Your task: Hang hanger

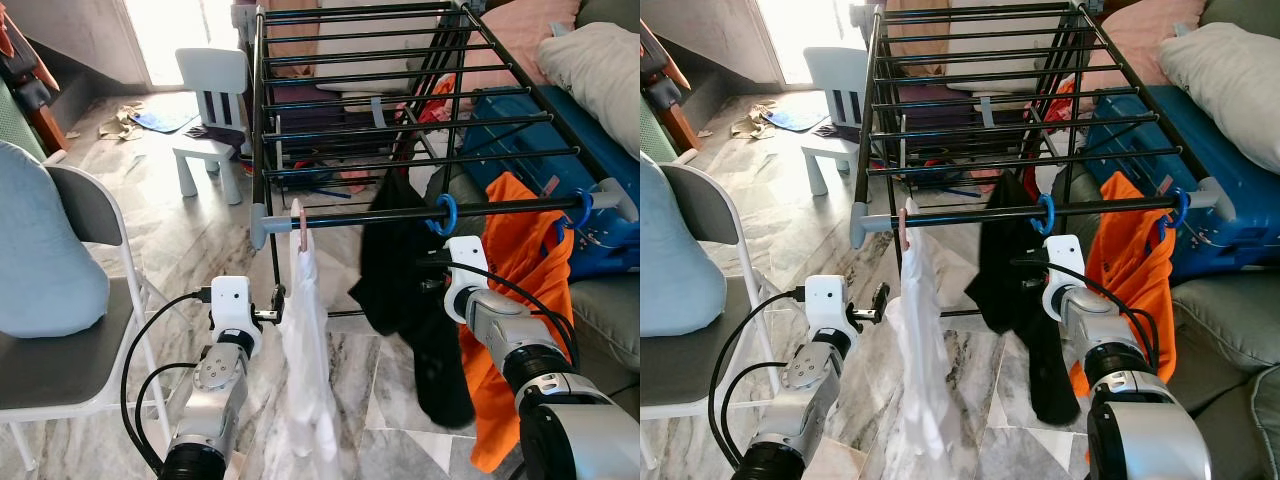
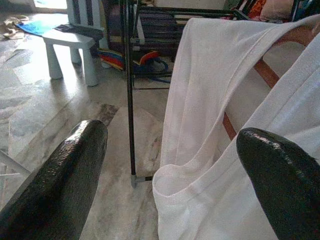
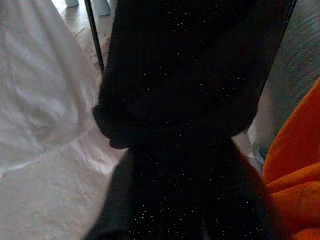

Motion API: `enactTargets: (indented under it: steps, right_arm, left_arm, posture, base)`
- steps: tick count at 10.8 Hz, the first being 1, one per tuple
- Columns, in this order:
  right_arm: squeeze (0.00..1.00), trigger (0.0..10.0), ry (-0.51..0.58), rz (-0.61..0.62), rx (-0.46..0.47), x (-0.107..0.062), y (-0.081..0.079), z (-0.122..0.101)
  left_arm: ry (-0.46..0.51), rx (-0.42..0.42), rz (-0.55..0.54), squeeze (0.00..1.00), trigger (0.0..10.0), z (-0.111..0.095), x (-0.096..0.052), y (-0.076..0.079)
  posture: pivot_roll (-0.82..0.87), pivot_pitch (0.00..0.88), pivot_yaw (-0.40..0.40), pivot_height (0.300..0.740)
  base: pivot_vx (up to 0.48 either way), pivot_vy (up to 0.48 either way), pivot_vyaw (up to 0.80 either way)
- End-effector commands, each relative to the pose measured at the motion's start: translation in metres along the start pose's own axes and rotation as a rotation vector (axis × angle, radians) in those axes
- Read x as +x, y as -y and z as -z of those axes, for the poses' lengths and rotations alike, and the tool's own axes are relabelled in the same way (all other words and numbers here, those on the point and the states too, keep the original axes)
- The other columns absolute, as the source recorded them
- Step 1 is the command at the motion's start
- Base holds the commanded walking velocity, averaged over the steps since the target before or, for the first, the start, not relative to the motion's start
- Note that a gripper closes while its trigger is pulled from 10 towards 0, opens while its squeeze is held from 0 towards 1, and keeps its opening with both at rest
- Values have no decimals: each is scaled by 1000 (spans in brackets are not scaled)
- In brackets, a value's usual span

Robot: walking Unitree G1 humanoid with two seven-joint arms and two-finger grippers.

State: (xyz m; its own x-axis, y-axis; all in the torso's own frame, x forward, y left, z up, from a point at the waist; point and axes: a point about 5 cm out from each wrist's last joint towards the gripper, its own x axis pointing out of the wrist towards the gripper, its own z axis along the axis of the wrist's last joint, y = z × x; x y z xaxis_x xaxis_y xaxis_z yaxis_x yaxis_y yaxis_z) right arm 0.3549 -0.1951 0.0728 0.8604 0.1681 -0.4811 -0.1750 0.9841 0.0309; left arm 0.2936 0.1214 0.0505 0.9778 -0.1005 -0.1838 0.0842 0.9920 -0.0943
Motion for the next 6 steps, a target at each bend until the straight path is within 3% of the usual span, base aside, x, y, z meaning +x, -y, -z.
enactTargets:
  steps: [1, 5, 6]
  right_arm:
    - [1000, 10000, 27, -1, 0, 1, 0, -8]
    - [1000, 10000, 126, 18, -93, -9, 4, 1]
    - [1000, 10000, 152, 50, -74, -14, 9, 4]
  left_arm:
    - [-11, 10, -11, 0, 10000, -1, 2, -2]
    - [-13, 15, -22, 0, 10000, 0, 1, -6]
    - [-15, 20, -28, 0, 10000, 0, 0, -8]
  posture:
    - [-162, 0, 24, 740]
    - [-168, 0, 29, 740]
    - [-171, 0, 32, 740]
  base:
    - [0, 0, 0]
    - [0, 0, 0]
    - [0, 0, 0]
